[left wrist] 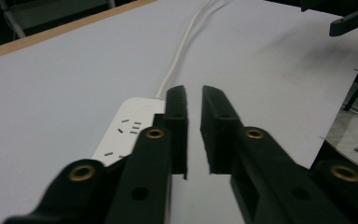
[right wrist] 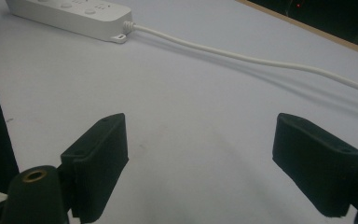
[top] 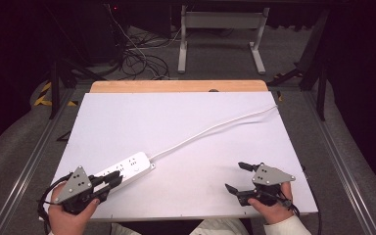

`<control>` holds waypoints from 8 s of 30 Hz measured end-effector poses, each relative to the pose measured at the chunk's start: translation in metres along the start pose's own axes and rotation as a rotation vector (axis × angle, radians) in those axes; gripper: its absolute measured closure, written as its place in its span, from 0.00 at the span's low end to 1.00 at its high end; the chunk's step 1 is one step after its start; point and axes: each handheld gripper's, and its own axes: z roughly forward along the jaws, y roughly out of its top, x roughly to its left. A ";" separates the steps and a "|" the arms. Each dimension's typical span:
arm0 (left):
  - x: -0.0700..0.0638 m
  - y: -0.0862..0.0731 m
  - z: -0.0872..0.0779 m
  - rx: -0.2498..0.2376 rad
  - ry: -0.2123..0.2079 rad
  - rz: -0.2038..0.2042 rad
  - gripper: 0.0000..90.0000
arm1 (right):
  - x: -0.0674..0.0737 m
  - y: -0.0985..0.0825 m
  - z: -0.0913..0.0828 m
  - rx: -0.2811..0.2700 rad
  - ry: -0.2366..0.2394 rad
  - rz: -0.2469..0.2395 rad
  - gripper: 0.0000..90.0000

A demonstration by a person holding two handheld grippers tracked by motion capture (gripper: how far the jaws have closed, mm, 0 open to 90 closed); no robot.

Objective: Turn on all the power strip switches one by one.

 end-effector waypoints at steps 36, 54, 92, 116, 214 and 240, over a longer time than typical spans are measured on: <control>0.037 -0.005 -0.020 0.360 0.054 -0.079 1.00 | 0.001 0.000 0.002 0.013 0.025 -0.001 0.22; 0.045 -0.017 -0.011 0.489 0.037 -0.108 1.00 | 0.001 -0.001 0.002 0.018 0.026 -0.001 0.22; 0.046 -0.026 -0.001 0.529 0.066 -0.079 1.00 | 0.002 -0.001 0.002 0.016 0.035 -0.011 0.22; 0.044 -0.029 0.000 0.524 0.064 -0.100 1.00 | 0.003 -0.001 0.002 0.017 0.042 -0.011 0.22; 0.041 -0.029 0.027 0.382 0.023 -0.096 1.00 | 0.005 -0.001 0.002 0.012 0.061 -0.020 0.21; 0.039 -0.016 0.015 0.267 0.066 -0.075 1.00 | 0.004 -0.001 0.001 0.008 0.060 -0.018 0.21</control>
